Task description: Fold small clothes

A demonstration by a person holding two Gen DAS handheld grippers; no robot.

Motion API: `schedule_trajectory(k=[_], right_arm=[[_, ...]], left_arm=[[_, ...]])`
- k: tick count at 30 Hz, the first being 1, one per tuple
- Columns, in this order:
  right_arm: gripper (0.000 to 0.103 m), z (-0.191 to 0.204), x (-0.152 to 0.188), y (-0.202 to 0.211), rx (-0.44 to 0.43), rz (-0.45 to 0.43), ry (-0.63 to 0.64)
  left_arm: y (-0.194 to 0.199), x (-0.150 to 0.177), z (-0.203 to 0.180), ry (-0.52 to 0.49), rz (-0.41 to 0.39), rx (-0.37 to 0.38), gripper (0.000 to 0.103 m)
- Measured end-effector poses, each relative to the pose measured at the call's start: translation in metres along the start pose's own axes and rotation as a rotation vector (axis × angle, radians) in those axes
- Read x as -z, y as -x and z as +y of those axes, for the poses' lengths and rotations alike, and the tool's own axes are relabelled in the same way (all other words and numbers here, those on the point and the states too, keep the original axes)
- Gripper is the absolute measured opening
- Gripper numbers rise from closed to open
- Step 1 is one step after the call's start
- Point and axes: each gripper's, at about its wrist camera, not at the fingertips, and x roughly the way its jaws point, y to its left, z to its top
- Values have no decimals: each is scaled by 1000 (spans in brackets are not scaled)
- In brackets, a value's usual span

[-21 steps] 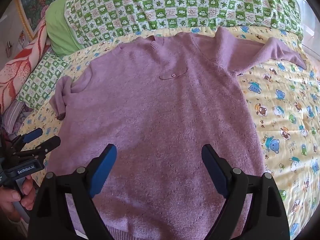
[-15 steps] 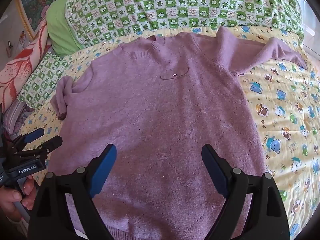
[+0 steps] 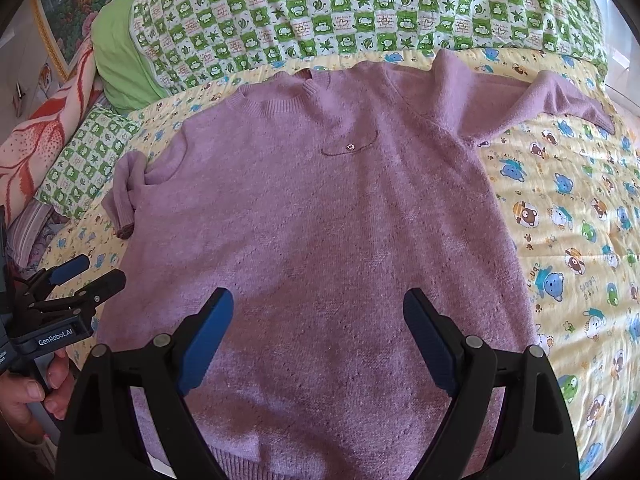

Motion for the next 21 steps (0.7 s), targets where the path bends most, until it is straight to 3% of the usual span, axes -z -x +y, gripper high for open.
schedule_trajectory(k=[21], right_arm=[[87, -18, -8, -1, 26, 2, -50]], left_arm=[[-19, -13, -6, 9, 11, 24, 95]])
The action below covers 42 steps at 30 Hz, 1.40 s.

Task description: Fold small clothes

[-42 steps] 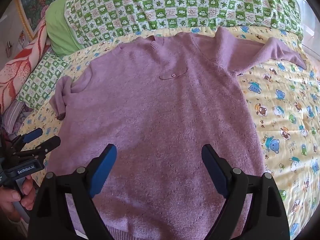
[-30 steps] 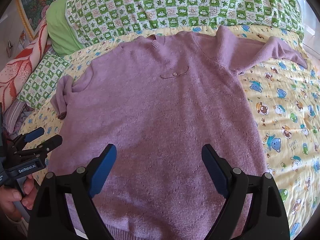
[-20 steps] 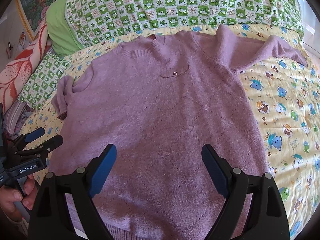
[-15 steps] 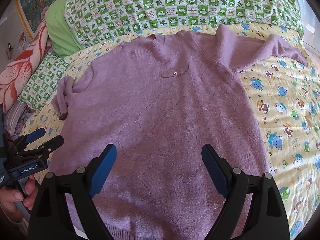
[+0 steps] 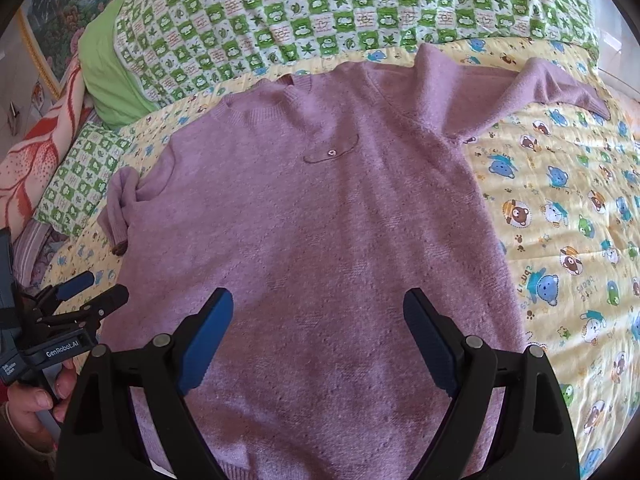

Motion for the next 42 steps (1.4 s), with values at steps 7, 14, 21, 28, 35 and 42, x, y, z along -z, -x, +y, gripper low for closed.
schedule_trajectory(k=[7, 14, 21, 28, 35, 42], right_arm=[[87, -38, -13, 2, 29, 30, -97], [87, -114, -44, 4, 77, -4, -277], [87, -204, -92, 2, 140, -119, -442], [63, -313, -148, -22, 124, -220, -660], [55, -375, -177, -58, 88, -230, -808], [9, -371, -193, -49, 55, -332, -786]], left_arm=[[-17, -20, -6, 22, 16, 34, 95], [-40, -54, -5, 61, 42, 46, 95], [-73, -108, 3, 118, 46, 32, 95], [-111, -145, 5, 145, 60, -17, 95], [-155, -147, -9, 96, 133, -81, 95], [-168, -140, -1, 114, 169, -70, 95]])
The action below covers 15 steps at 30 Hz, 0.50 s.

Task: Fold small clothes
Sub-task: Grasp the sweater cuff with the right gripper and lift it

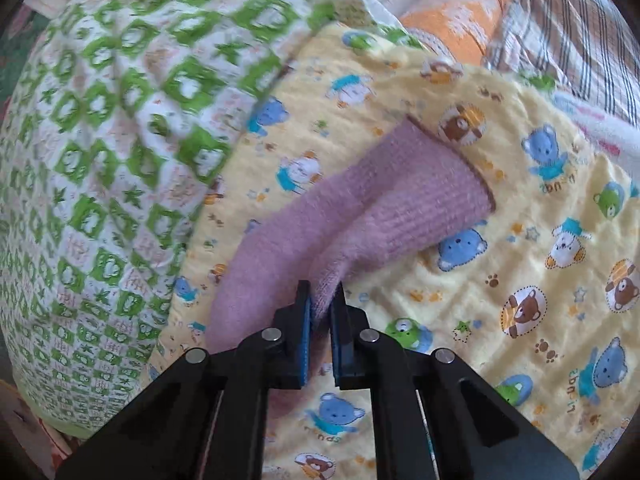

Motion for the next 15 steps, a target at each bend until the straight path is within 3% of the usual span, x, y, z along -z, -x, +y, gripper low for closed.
schedule_trajectory(k=[5, 9, 12, 14, 15], right_arm=[[9, 99, 36, 59, -181, -52, 283], [9, 193, 116, 79, -323, 26, 534], [16, 249, 200, 65, -408, 189, 727], [42, 273, 262, 48, -464, 369, 832], [45, 275, 286, 43, -500, 438, 839]], left_arm=[[18, 6, 18, 43, -17, 35, 95], [38, 15, 40, 95, -34, 67, 95], [44, 19, 52, 118, -25, 76, 95], [44, 22, 58, 132, -11, 95, 95], [42, 23, 60, 136, 2, 114, 95]])
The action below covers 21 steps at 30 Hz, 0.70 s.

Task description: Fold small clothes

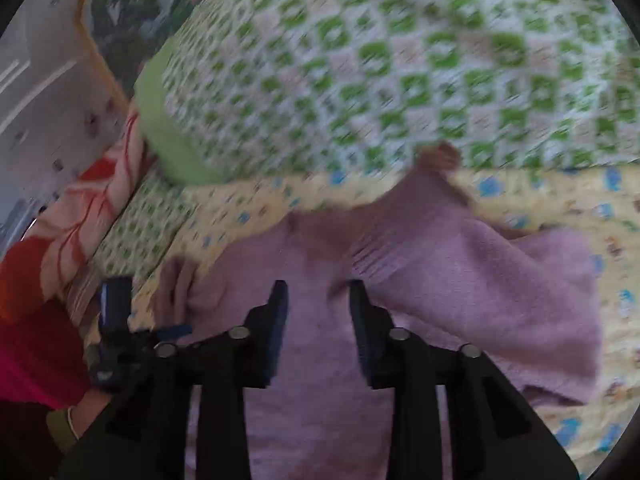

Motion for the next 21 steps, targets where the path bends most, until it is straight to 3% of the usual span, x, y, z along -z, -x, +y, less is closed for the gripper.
schedule_trajectory(k=[2, 7, 11, 15, 16, 18, 19, 20, 21], right_arm=[[53, 9, 19, -20, -54, 50, -14], [53, -16, 51, -28, 20, 77, -91], [53, -47, 61, -3, 95, 40, -162], [53, -72, 65, 24, 164, -5, -217], [53, -76, 64, 28, 180, -13, -227], [53, -86, 65, 36, 199, -27, -254], [53, -90, 66, 39, 208, -34, -267], [53, -93, 66, 43, 216, -40, -279], [53, -96, 65, 45, 224, -45, -289]], left_arm=[[-4, 1, 0, 4, 19, 27, 95], [-30, 3, -8, 40, 101, 88, 95], [-58, -5, -20, 111, 152, 145, 95], [-70, -24, -46, 100, 130, 161, 93], [-71, -28, -52, 92, 120, 181, 88], [-71, -32, -67, 37, 112, 190, 46], [-71, -33, -73, 4, 107, 157, 36], [-67, -33, -76, -33, 94, 164, 5], [-64, -36, -75, -31, 97, 208, 2]])
